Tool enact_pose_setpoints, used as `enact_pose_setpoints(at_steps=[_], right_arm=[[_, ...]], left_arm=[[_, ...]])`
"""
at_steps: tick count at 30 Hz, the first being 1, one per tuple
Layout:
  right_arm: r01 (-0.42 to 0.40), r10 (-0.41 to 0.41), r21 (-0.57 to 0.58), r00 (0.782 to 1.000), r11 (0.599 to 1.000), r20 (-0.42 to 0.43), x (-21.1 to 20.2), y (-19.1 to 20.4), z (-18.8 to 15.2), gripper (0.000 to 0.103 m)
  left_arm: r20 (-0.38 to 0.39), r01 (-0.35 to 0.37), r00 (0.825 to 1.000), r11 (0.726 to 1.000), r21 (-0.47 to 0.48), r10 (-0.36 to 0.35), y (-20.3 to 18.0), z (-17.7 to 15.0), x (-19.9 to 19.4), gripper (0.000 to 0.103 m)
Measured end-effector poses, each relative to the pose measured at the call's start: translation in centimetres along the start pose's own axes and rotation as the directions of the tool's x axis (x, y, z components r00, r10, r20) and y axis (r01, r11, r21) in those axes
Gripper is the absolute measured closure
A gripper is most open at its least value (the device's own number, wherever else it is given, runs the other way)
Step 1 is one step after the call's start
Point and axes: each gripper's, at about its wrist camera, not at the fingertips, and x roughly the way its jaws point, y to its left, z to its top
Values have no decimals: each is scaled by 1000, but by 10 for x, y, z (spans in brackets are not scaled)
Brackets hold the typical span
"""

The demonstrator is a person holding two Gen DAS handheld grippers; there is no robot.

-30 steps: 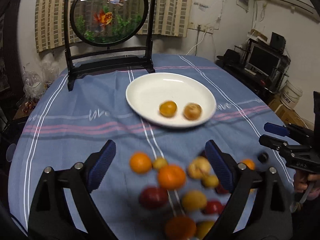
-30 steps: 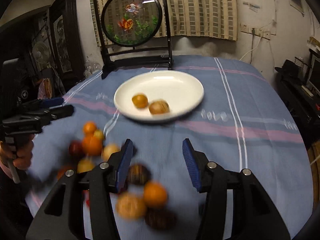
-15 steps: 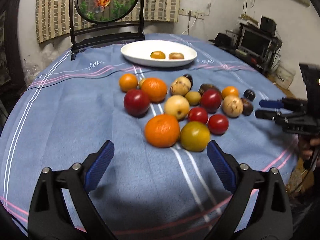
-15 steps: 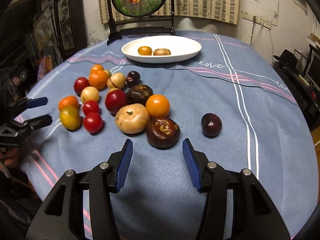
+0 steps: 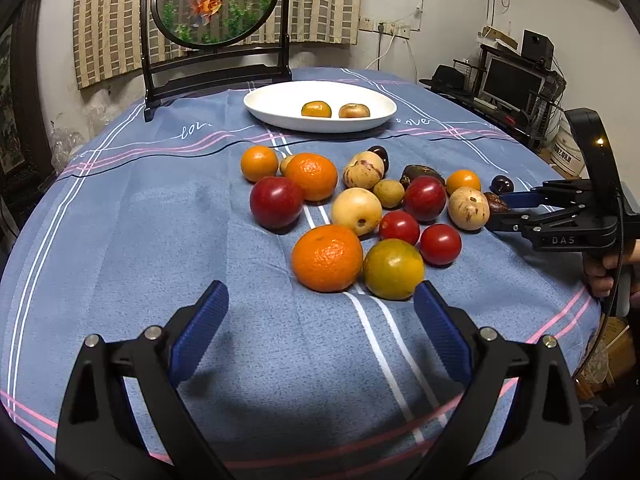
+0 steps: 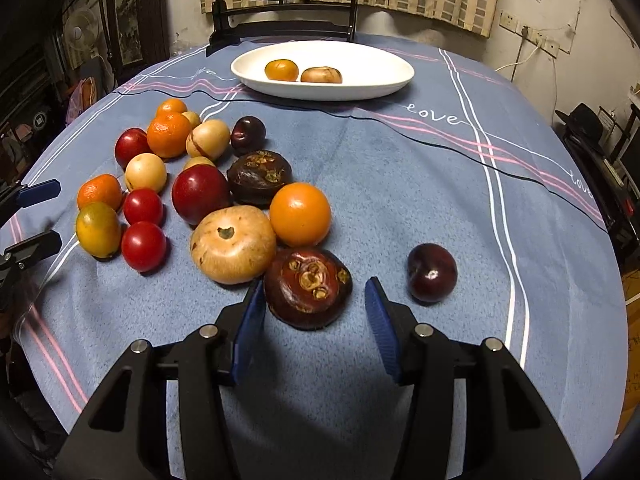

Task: Organize fruits
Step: 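Withdraw both tools from the plate back toward the fruit cluster, then grasp a mandarin orange with the left tool while the right tool grasps a dark brown fruit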

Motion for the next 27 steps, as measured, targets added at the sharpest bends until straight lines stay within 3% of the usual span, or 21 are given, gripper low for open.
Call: enact_pose_setpoints(at_steps=[6,8,11,15,19,24,27], right_arm=[[-3,3,0,1000,1000,-3,1,0,1,51],[-13,13,3,1000,1000,5,0,1,0,59],[7,-7,17,1000,1000,25,-5,0,-2,59],[-6,4,40,999,999,43,-9,-3,-4,59],[-32,30,59,999,998,37,-8,-6,-4,59],[-45,43,62,998,997,34,-7,-7,-4,59],[-51,49,67,998,996,36,-7,-8,-4,59]], left_arm=[[-26,7,1000,1000,-22,-8,2,2,4,8],[-43,20,999,999,-29,-21,4,5,7,8],[-53,64,996,997,-35,-66,7,13,10,9],[-63,78,995,996,-39,-81,14,20,17,25],[-89,127,986,985,-117,-137,26,24,27,42],[-101,163,978,972,-168,-182,28,27,35,43],[-107,141,981,973,-180,-162,27,31,41,43]])
